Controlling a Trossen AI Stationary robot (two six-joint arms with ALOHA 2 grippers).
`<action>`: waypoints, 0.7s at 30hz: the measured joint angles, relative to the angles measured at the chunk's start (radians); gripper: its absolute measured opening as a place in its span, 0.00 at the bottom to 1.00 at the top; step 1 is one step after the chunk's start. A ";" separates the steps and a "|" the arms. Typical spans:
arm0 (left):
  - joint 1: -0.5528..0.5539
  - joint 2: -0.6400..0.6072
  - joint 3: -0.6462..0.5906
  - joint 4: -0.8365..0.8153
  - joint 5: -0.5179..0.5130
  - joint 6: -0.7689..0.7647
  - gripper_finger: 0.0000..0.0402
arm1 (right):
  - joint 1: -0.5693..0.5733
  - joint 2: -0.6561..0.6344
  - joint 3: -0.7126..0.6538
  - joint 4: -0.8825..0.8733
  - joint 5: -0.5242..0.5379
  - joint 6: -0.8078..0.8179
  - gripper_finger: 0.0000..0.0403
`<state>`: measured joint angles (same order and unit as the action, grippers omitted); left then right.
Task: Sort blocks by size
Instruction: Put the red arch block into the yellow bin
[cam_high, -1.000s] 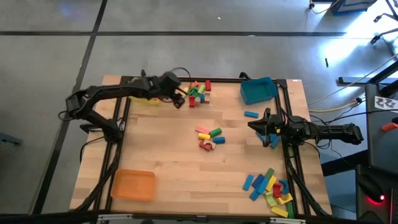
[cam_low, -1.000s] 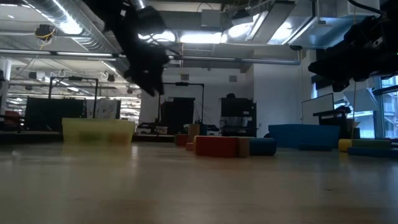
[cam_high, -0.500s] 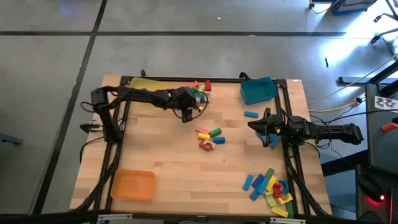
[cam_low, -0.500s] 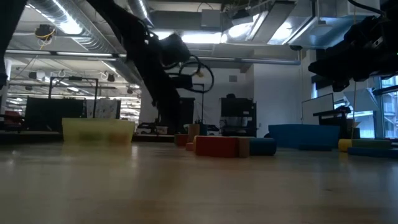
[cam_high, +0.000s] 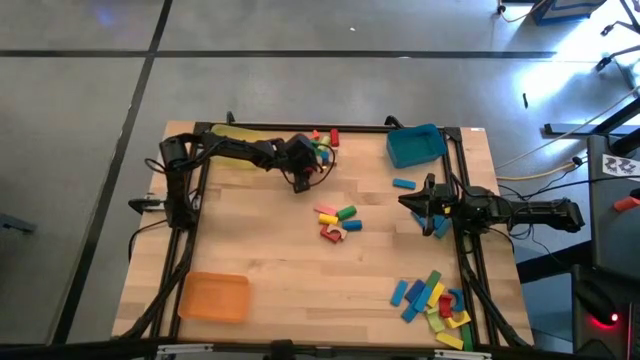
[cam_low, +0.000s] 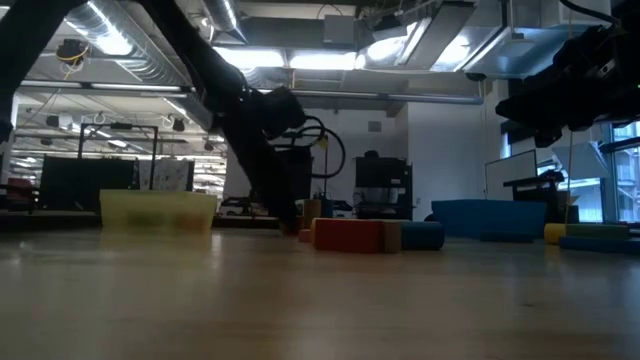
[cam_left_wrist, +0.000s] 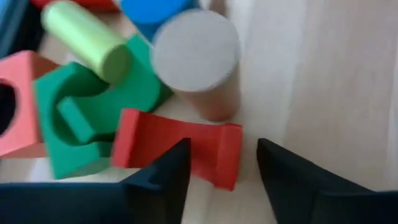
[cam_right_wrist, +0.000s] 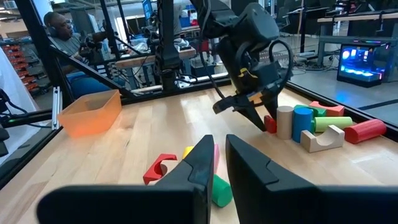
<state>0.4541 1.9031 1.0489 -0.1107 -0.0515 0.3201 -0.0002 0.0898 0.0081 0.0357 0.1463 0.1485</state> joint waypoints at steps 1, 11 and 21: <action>-0.001 0.002 0.000 0.006 0.000 0.005 0.35 | 0.000 0.000 0.000 0.000 0.000 0.000 0.11; -0.006 0.002 0.002 0.024 0.002 0.029 0.08 | 0.000 0.000 0.000 0.000 0.000 -0.001 0.11; -0.083 -0.076 0.000 -0.088 -0.111 -0.032 0.10 | 0.000 0.000 0.000 0.000 0.000 -0.001 0.11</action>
<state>0.3716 1.8272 1.0485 -0.1983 -0.1625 0.2877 -0.0006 0.0897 0.0081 0.0360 0.1463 0.1478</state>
